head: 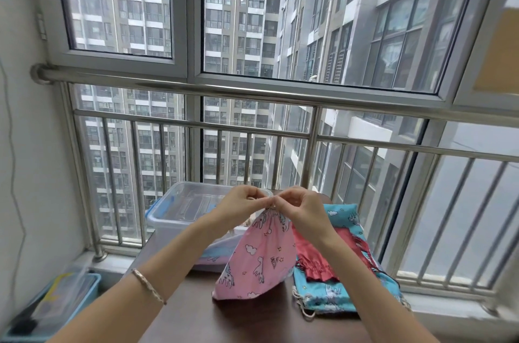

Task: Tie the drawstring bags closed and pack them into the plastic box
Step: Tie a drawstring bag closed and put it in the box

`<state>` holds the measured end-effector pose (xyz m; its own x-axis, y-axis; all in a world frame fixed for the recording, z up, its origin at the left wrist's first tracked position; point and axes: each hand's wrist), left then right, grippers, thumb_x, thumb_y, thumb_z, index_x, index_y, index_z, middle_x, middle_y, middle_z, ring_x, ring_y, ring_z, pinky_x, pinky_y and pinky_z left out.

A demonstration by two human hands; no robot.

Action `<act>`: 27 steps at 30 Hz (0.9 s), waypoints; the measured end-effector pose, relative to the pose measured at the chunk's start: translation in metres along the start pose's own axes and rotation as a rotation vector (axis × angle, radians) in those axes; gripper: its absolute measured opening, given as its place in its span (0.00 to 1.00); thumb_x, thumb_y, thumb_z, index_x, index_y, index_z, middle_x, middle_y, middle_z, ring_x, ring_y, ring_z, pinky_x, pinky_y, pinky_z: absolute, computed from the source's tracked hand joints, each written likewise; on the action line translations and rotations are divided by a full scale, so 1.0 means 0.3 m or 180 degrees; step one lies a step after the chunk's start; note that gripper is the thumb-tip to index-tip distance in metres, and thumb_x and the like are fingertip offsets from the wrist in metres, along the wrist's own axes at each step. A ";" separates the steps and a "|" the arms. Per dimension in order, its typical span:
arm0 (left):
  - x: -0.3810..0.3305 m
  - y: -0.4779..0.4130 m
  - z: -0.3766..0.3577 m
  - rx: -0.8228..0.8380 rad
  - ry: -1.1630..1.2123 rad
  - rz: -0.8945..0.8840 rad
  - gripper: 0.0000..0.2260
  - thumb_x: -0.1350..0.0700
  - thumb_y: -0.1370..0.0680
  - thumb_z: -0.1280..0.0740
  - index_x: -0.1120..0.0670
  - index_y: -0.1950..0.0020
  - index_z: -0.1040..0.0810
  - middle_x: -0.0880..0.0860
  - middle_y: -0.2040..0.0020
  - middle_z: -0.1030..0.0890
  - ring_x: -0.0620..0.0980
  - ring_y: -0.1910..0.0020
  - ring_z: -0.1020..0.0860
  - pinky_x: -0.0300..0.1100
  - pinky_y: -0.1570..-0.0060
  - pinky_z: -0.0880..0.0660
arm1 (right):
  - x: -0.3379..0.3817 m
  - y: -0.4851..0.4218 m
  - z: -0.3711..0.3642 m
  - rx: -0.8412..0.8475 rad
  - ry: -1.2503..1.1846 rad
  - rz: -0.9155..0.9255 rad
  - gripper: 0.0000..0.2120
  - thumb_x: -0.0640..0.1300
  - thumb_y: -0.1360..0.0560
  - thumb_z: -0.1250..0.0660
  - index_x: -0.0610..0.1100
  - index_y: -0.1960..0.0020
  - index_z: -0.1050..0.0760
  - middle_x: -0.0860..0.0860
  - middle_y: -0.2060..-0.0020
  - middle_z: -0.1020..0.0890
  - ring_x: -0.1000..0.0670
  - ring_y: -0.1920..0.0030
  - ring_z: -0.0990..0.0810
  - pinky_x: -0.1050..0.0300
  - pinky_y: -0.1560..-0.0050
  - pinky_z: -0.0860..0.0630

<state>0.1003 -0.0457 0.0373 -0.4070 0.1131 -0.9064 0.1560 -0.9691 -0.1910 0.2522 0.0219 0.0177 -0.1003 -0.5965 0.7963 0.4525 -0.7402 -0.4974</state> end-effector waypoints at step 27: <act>0.005 0.049 -0.008 -0.0844 -0.1838 -0.0736 0.05 0.52 0.25 0.29 0.50 0.57 0.14 0.45 0.65 0.17 0.41 0.65 0.19 0.43 0.58 0.20 | 0.004 -0.066 0.034 0.1351 0.0460 -0.1871 0.18 0.57 0.27 0.30 0.44 0.66 0.28 0.50 0.69 0.24 0.53 0.70 0.27 0.64 0.70 0.29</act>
<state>0.1042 -0.0593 0.0323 -0.8607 0.1043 -0.4983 0.1927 -0.8392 -0.5086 0.2521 0.0389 0.0321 -0.5343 -0.1952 0.8225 0.5890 -0.7839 0.1966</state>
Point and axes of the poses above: each hand's wrist, its own y-axis away from the middle knuckle, its own z-axis out of the back of the hand, x = y × z
